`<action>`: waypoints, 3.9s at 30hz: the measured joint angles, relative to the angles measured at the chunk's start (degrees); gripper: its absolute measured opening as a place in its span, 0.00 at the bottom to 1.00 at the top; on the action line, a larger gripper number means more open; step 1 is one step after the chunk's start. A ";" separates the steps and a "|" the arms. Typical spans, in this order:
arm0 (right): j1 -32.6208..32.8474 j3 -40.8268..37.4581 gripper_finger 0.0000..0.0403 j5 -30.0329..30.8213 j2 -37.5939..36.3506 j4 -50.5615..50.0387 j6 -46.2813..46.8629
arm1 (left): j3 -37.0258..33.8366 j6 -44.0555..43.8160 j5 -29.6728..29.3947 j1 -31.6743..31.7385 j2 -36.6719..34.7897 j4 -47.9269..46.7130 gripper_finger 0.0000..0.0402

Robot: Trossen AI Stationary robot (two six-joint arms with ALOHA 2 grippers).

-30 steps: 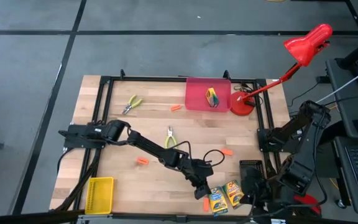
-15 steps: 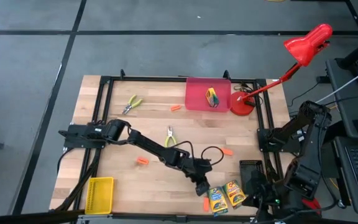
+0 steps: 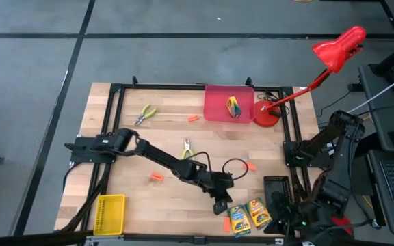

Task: Pick & Place School Supplies
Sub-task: Put the yellow crayon box into the red bin

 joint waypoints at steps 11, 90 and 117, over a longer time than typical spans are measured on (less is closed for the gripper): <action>-15.44 -1.29 0.00 -19.07 0.29 -8.35 -17.82 | -4.54 6.91 -34.12 -0.76 -17.98 -37.75 0.01; -38.15 -39.12 0.00 -62.95 8.98 23.56 -37.07 | -49.62 12.45 -17.73 5.15 -68.06 -5.32 0.01; -38.15 -39.07 0.00 -57.44 8.96 23.81 -35.48 | -49.62 11.99 -17.63 3.58 -68.06 -5.36 0.01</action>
